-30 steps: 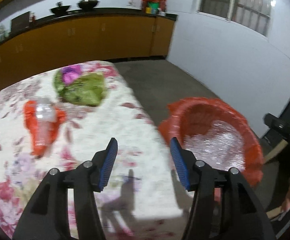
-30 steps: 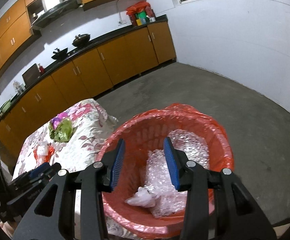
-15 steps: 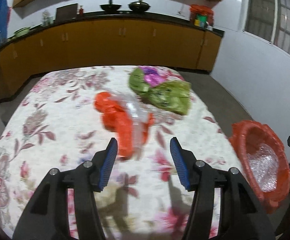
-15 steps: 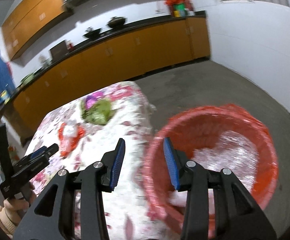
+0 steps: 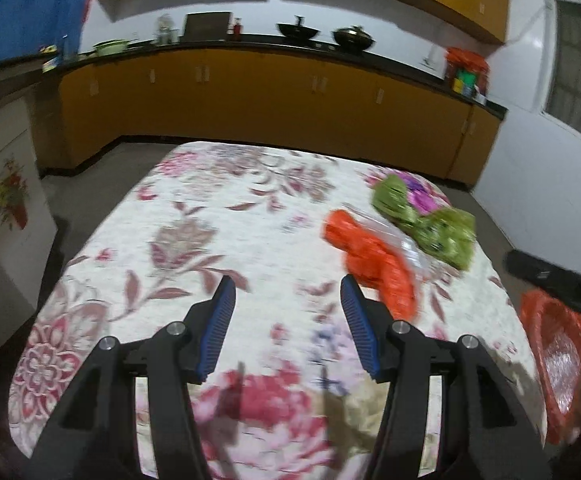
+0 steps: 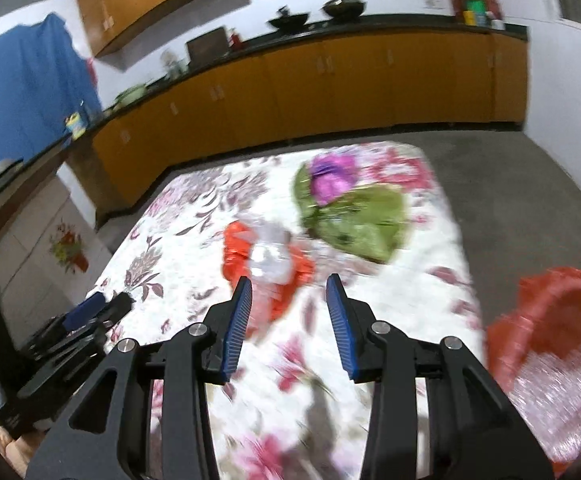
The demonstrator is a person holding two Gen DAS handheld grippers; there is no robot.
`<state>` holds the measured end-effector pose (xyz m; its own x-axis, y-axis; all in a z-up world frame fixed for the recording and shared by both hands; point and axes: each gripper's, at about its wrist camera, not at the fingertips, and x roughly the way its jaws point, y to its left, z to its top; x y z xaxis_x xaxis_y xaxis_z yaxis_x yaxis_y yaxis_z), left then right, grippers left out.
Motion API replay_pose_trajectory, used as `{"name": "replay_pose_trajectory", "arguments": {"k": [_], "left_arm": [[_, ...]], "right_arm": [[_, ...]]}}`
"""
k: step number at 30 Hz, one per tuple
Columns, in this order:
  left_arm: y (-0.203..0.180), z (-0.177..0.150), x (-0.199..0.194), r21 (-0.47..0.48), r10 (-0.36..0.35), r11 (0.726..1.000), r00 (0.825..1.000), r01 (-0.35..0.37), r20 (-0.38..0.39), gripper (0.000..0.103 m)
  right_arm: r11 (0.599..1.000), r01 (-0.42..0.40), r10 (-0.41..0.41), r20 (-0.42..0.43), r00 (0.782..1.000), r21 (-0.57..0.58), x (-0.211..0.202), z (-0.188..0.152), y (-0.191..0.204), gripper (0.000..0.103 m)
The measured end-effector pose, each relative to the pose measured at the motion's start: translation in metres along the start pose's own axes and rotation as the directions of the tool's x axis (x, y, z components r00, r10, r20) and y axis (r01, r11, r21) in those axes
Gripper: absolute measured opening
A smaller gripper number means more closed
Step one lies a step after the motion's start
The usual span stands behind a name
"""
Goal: Collect trash
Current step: 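Move both open tools back over the table, then grasp the orange-red bag with the left tool while the right tool grasps a clear bag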
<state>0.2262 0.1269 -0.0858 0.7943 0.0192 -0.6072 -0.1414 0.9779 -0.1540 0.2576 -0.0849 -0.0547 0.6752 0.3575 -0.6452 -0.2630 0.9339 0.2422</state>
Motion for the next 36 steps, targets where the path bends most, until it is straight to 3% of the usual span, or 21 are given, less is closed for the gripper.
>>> {"name": "replay_pose_trajectory", "arguments": {"k": [6, 12, 14, 15, 17, 27, 34, 36], "left_arm": [[0.026, 0.003, 0.007, -0.044, 0.029, 0.999, 1.000, -0.029, -0.004, 0.055], [0.032, 0.003, 0.018, -0.062, 0.022, 0.998, 1.000, -0.023, -0.020, 0.055], [0.029, 0.003, 0.021, -0.061, 0.012, 0.998, 1.000, -0.014, -0.028, 0.055], [0.027, 0.003, 0.023, -0.059, 0.004, 0.998, 0.999, -0.006, -0.032, 0.055], [0.021, 0.003, 0.026, -0.053, -0.011, 0.999, 0.999, 0.009, -0.035, 0.055], [-0.050, 0.008, 0.068, -0.016, -0.151, 0.989, 0.980, 0.150, -0.128, 0.055], [-0.091, -0.002, 0.107, 0.031, -0.114, 0.992, 0.966, 0.125, -0.234, 0.054], [-0.093, -0.005, 0.114, 0.036, -0.099, 0.993, 0.965, 0.111, -0.243, 0.046]], "right_arm": [[0.999, 0.011, -0.013, -0.055, 0.998, -0.030, 0.056, 0.005, 0.018, 0.039], [0.998, 0.044, -0.049, -0.108, 0.993, -0.048, 0.087, 0.002, 0.017, 0.037], [0.996, 0.061, -0.070, -0.140, 0.988, -0.063, 0.097, -0.001, 0.013, 0.016], [0.996, 0.066, -0.074, -0.142, 0.987, -0.064, 0.097, -0.003, 0.011, 0.013], [0.996, 0.069, -0.075, -0.123, 0.990, -0.053, 0.087, -0.006, 0.003, 0.009], [0.991, 0.106, -0.105, -0.020, 0.994, 0.079, 0.009, -0.024, -0.053, 0.008], [0.981, 0.131, -0.132, 0.001, 0.991, 0.145, -0.027, -0.035, -0.084, 0.008], [0.978, 0.134, -0.136, 0.001, 0.991, 0.158, -0.033, -0.038, -0.090, 0.008]]}}
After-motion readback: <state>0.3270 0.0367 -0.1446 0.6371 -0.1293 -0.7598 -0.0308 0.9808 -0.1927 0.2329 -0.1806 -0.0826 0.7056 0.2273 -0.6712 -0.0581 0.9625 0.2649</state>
